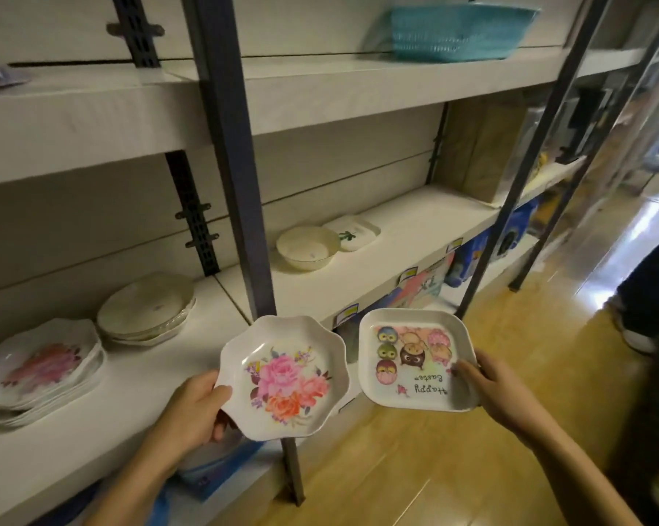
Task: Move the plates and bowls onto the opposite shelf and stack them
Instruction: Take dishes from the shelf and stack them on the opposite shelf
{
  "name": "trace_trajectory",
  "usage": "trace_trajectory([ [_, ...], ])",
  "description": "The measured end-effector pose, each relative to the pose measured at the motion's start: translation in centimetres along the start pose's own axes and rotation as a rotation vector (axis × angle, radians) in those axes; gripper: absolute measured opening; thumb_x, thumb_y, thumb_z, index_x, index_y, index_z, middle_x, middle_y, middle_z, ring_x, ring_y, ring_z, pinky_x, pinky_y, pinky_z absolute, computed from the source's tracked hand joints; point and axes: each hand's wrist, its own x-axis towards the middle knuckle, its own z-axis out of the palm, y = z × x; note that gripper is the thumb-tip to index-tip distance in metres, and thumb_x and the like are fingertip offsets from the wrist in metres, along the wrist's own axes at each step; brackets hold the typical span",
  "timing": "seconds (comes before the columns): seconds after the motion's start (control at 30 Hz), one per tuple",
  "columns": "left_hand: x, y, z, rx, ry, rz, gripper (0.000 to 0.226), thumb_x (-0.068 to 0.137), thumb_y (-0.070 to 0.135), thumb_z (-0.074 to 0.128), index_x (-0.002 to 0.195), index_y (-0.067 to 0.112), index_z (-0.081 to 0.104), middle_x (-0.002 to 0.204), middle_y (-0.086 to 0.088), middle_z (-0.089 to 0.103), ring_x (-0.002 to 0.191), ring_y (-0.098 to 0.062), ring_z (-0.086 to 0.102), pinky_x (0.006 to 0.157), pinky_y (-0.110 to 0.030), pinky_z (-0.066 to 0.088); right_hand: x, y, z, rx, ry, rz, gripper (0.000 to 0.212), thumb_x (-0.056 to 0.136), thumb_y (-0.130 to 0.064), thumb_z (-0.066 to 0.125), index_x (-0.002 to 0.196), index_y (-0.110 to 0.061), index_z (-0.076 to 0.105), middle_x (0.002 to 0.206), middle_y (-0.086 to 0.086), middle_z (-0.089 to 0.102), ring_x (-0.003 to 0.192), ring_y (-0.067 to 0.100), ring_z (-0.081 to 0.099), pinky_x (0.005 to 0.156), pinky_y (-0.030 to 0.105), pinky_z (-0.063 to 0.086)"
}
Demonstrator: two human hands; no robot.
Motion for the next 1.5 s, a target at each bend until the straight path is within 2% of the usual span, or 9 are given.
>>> trace_trajectory([
  [0.1,0.2,1.8,3.5,-0.007,0.024,0.007,0.026,0.091,0.002,0.04,0.074,0.005,0.059,0.034,-0.001,0.052,0.03,-0.006,0.041,0.031,-0.013,0.031,2.3,2.1,-3.1,0.007,-0.011,0.004,0.019,0.095,-0.027,0.047,0.103,-0.015,0.06,0.094,0.005,0.069,0.084,0.023,0.065,0.078,0.047,0.053],
  [0.27,1.6,3.4,8.2,-0.037,0.055,-0.022,0.023,0.093,0.007,0.041,0.084,0.005,0.062,0.046,-0.004,0.057,0.034,-0.009,0.044,0.035,-0.017,0.033,5.9,5.4,-7.2,-0.003,-0.033,-0.015,0.018,0.094,-0.027,0.048,0.102,-0.016,0.06,0.095,0.005,0.069,0.084,0.022,0.066,0.079,0.048,0.054],
  [0.4,2.5,5.9,11.3,-0.079,0.087,-0.042,0.025,0.093,0.004,0.04,0.081,0.004,0.061,0.042,-0.002,0.054,0.032,-0.009,0.041,0.032,-0.015,0.031,8.9,7.0,-9.9,0.028,-0.057,-0.012,0.018,0.094,-0.026,0.048,0.103,-0.016,0.06,0.094,0.004,0.069,0.084,0.021,0.066,0.078,0.045,0.056],
  [0.53,4.5,7.6,13.0,-0.072,0.13,-0.072,0.024,0.093,0.007,0.04,0.088,0.003,0.063,0.045,-0.008,0.053,0.034,-0.012,0.041,0.038,-0.022,0.03,12.2,7.3,-11.4,0.076,-0.095,-0.045,0.012,0.095,-0.024,0.047,0.099,-0.02,0.058,0.091,0.0,0.068,0.082,0.018,0.066,0.068,0.035,0.055],
  [0.7,8.2,9.7,14.9,-0.059,0.181,-0.111,0.024,0.093,0.006,0.04,0.083,0.004,0.062,0.034,-0.001,0.048,0.031,-0.01,0.038,0.041,-0.022,0.028,18.0,6.8,-12.2,0.079,-0.151,-0.082,0.012,0.096,-0.027,0.045,0.093,-0.023,0.056,0.091,0.0,0.067,0.08,0.014,0.066,0.063,0.028,0.055],
  [0.97,14.7,13.0,16.1,-0.077,0.35,-0.143,0.024,0.092,0.007,0.042,0.081,-0.001,0.062,0.035,-0.005,0.047,0.031,-0.013,0.038,0.046,-0.025,0.027,29.8,5.7,-12.4,0.065,-0.275,-0.18,0.023,0.096,-0.03,0.043,0.107,-0.017,0.058,0.103,0.002,0.068,0.093,0.021,0.066,0.084,0.045,0.055],
  [1.2,17.9,14.7,17.0,-0.114,0.549,-0.264,0.021,0.091,0.006,0.042,0.087,0.003,0.062,0.057,-0.014,0.058,0.053,-0.026,0.051,0.054,-0.03,0.04,38.2,4.0,-11.2,0.039,-0.366,-0.311,0.034,0.095,-0.032,0.042,0.091,-0.006,0.064,0.085,0.013,0.071,0.078,0.032,0.066,0.071,0.05,0.053],
  [1.33,18.5,16.1,18.1,-0.105,0.657,-0.312,0.024,0.092,0.005,0.042,0.071,0.007,0.055,0.062,-0.018,0.055,0.054,-0.026,0.047,0.052,-0.026,0.037,43.5,3.2,-9.8,-0.016,-0.416,-0.361,0.044,0.096,-0.037,0.04,0.087,-0.002,0.065,0.081,0.013,0.071,0.071,0.027,0.064,0.065,0.043,0.051],
  [1.5,19.4,17.0,19.9,-0.142,0.749,-0.414,0.023,0.094,0.009,0.043,0.073,0.004,0.052,0.058,-0.015,0.055,0.056,-0.027,0.049,0.055,-0.029,0.04,49.8,1.3,-7.1,-0.11,-0.448,-0.463,0.045,0.099,-0.032,0.034,0.091,0.001,0.063,0.091,0.019,0.069,0.082,0.035,0.063,0.075,0.047,0.052],
])
